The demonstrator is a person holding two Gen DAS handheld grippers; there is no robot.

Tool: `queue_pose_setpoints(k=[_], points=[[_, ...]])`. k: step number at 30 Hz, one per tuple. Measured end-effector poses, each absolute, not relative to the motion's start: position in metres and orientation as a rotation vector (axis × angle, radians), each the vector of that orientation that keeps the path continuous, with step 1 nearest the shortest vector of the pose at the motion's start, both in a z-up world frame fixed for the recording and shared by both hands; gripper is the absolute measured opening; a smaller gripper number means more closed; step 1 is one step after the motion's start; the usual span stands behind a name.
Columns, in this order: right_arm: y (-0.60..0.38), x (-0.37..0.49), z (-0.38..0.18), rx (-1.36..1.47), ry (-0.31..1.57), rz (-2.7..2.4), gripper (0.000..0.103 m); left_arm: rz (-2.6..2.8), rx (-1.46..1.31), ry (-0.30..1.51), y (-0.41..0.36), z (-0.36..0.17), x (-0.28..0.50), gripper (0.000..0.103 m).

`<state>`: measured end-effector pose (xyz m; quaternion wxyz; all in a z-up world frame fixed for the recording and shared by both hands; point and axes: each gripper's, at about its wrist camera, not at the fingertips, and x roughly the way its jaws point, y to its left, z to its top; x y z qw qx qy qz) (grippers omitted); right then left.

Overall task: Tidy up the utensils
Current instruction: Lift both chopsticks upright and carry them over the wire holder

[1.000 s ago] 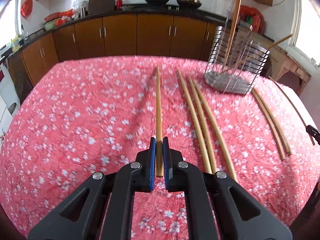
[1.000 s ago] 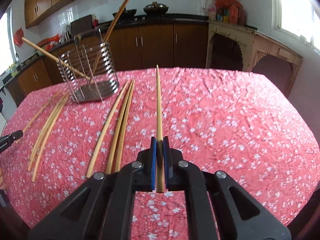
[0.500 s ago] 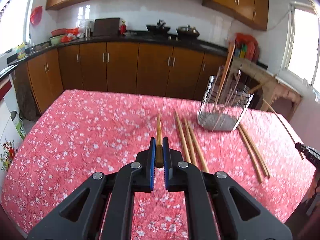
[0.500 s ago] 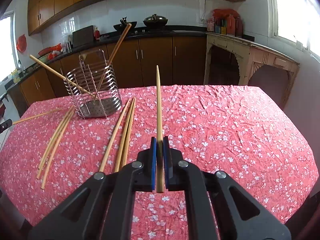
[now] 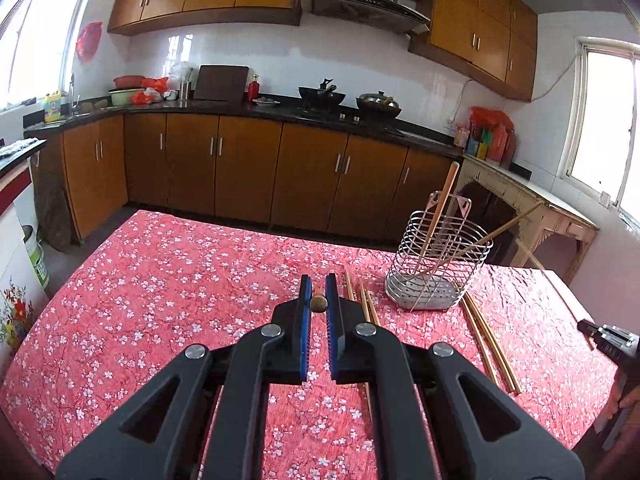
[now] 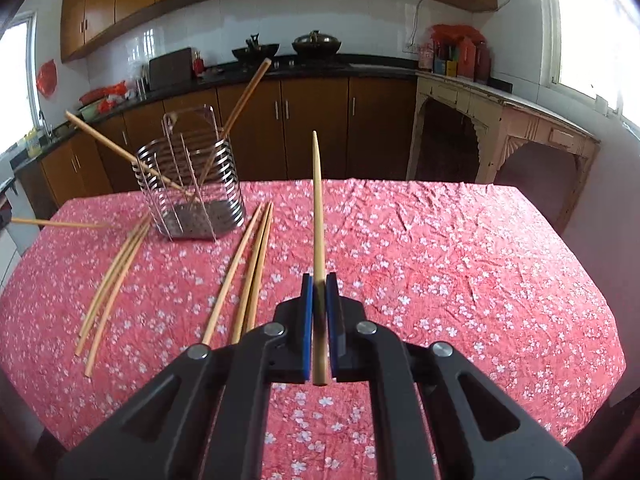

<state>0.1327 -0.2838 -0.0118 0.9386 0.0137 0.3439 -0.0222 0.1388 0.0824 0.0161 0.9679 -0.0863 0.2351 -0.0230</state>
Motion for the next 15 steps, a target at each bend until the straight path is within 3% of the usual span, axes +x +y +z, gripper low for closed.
queue_pose_setpoints(k=[15], points=[[-0.305,0.131,0.021,0.127,0.592,-0.046,0.008,-0.044,-0.183,0.460,0.083,0.023,0.140,0.007]])
